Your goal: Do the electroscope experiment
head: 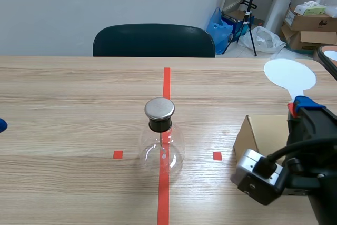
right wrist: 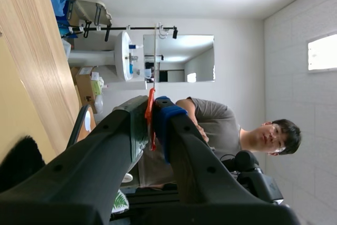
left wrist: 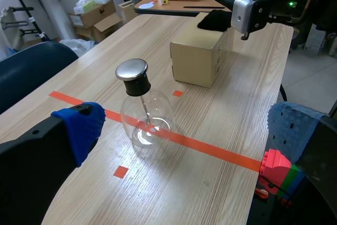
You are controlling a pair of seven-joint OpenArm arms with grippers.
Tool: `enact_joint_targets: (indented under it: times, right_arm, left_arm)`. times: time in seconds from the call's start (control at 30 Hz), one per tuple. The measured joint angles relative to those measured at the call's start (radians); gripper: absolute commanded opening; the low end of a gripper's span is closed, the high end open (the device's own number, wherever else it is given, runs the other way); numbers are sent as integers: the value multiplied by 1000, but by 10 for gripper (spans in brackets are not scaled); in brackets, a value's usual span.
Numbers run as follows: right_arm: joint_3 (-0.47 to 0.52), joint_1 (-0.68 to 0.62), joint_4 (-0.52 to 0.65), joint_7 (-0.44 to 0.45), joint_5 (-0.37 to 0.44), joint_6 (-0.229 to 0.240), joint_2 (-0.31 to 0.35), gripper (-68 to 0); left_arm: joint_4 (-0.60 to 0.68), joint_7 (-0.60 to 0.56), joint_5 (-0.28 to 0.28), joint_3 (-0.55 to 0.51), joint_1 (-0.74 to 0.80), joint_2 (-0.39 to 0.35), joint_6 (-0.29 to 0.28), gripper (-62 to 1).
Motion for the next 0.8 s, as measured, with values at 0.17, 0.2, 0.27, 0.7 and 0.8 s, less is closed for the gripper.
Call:
enact_joint_targets:
  times: [0.17,0.2,0.27,0.7,0.8]
  right_arm:
    - [-31,24,0,-15,-19,21,0,-664]
    - [-37,26,0,-18,-19,22,0,-664]
    - [-49,26,0,-31,-34,26,0,-664]
    - [-132,55,1,-52,-42,103,0,-664]
    - [-154,71,1,-62,-42,104,0,-664]
  left_arm:
    - [0,0,0,0,0,0,0,14]
    - [0,0,0,0,0,0,0,14]
    - [0,0,0,0,0,0,0,14]
    - [0,0,0,0,0,0,0,14]
    - [0,0,0,0,0,0,0,14]
